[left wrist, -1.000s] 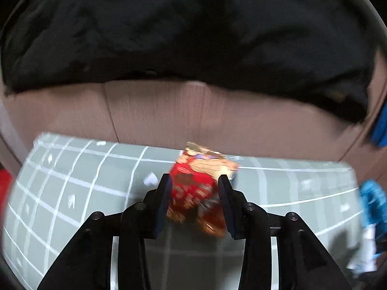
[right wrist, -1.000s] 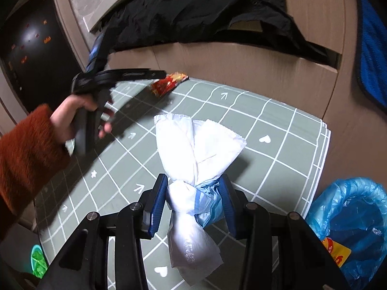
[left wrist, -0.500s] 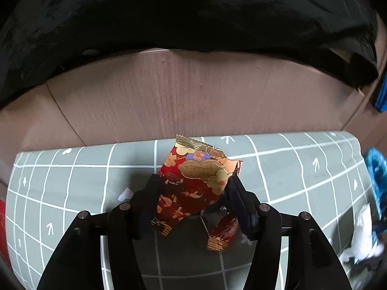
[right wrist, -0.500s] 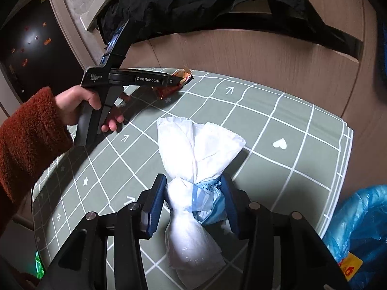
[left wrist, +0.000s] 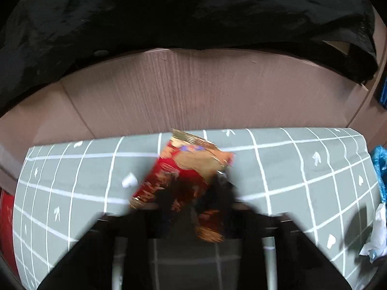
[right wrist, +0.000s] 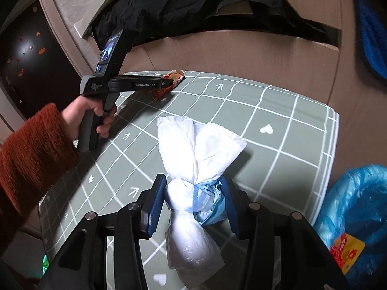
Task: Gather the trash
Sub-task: 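Grasp the red snack packet with the left gripper while the right gripper grasps the white tissue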
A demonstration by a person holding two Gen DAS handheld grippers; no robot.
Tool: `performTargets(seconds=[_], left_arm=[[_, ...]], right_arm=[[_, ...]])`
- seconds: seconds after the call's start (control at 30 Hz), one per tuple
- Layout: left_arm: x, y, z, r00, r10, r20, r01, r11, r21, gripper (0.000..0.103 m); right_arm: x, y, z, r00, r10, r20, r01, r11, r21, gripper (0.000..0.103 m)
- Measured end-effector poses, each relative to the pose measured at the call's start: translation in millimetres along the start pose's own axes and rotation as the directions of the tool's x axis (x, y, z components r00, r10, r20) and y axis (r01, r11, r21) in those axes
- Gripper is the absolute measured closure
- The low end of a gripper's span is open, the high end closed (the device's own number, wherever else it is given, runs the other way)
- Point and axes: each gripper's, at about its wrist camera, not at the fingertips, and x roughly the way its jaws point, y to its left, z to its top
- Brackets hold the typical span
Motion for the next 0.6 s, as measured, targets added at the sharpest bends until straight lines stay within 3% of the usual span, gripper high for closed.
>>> performTargets(seconds=[0.13, 0.27, 0.43, 0.6], left_arm=[[-19, -11, -24, 0.999, 0.031, -0.007, -0.031, 1.000, -0.005, 0.093], [-57, -13, -61, 1.000, -0.006, 0.004, 0.007, 0.992, -0.127, 0.097], [-129, -47, -109, 0.990, 0.010, 0.140, 0.018, 0.981, -0.194, 0.098], [-180, -79, -134, 0.973, -0.028, 0.227, 0.082, 0.969, -0.232, 0.099]], right_arm=[[-20, 7, -5, 0.999, -0.006, 0.031, 0.006, 1.000, -0.015, 0.059], [-43, 11, -11, 0.997, 0.002, 0.076, -0.001, 1.000, -0.017, 0.059], [-62, 15, -20, 0.994, 0.020, 0.112, -0.019, 1.000, -0.004, 0.059], [-83, 21, -26, 0.989, 0.004, 0.150, -0.001, 1.000, -0.021, 0.059]])
